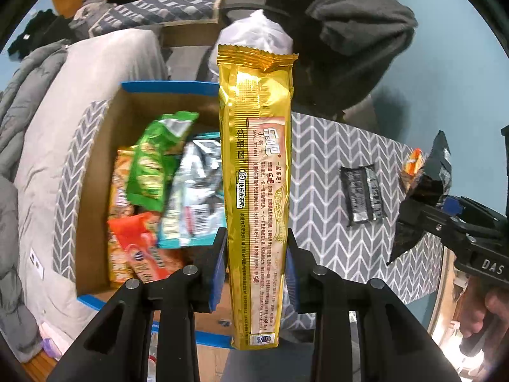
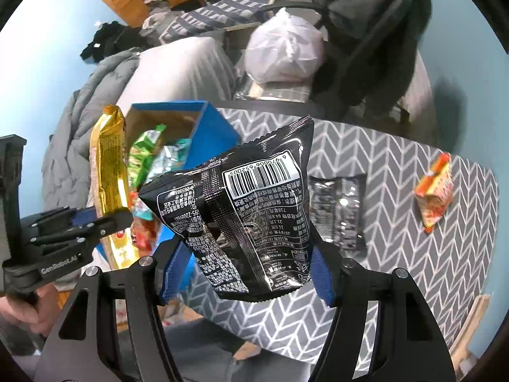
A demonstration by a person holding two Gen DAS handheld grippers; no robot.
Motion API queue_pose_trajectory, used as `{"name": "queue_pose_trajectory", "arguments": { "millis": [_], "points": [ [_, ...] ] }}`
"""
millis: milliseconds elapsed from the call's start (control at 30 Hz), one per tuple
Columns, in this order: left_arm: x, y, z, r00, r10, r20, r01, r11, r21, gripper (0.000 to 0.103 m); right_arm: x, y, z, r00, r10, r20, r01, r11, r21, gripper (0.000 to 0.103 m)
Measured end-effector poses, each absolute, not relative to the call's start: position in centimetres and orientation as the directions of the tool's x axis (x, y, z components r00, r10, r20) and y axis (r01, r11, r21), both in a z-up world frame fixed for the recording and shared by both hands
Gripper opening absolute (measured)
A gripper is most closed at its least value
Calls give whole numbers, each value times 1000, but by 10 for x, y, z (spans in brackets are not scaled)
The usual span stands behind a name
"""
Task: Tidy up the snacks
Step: 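Carry both bags over the box and release them inside with both tools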
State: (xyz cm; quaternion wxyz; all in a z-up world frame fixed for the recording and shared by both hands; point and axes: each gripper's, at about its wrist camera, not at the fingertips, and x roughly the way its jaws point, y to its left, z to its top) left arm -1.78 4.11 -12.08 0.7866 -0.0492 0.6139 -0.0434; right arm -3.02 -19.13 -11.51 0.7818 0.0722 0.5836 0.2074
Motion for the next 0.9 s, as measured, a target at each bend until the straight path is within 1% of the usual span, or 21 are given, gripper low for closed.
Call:
{"name": "queue_pose_trajectory", "arguments": {
  "millis": [700,900],
  "points": [
    [-24,133,-122,277,-71,-958,-115,988,-107,32,-27,-70,-101,183,454,-872,-429,835,345,67],
    [-20,152,-130,279,-58,-958,-139,985,-100,32,-23,-47,-106,166,457,-874,-448,825,346,67]
  ]
}}
